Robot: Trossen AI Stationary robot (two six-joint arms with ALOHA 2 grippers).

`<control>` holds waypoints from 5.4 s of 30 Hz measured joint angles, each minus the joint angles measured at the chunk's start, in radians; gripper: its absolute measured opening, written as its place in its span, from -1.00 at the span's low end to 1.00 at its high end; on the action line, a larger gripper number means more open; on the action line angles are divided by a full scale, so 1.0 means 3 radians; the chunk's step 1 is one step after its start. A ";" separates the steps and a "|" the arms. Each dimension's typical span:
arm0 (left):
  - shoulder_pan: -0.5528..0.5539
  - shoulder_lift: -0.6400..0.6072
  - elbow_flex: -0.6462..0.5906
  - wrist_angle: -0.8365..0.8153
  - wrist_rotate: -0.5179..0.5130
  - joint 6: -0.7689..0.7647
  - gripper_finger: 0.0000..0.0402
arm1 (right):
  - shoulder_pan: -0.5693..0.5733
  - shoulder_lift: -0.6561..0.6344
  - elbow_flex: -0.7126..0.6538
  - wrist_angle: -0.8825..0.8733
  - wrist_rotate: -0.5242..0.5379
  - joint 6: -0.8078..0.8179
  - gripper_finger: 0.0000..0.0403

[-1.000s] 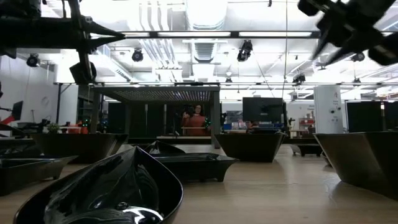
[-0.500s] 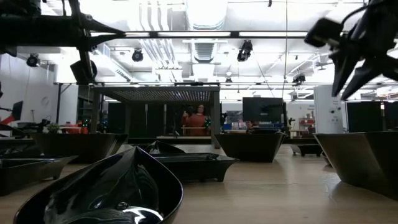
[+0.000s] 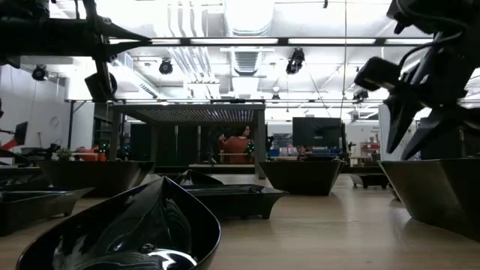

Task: Pick & Place Mini shaped plates
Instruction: Put the square plate on the right shelf

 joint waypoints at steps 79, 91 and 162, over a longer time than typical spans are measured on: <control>0.0001 -0.0001 0.0000 0.0023 0.0000 -0.0071 -1.00 | -0.0132 -0.0102 -0.0001 0.0175 -0.0147 -0.0190 -0.96; 0.0001 -0.0001 0.0000 0.0023 -0.0001 -0.0057 -1.00 | -0.0132 -0.0598 0.0091 0.0205 -0.0125 -0.0344 -0.96; -0.0001 -0.0001 0.0000 0.0024 0.0000 -0.0061 -1.00 | -0.2770 0.1663 0.3208 -0.0328 -0.1322 -0.2994 -0.96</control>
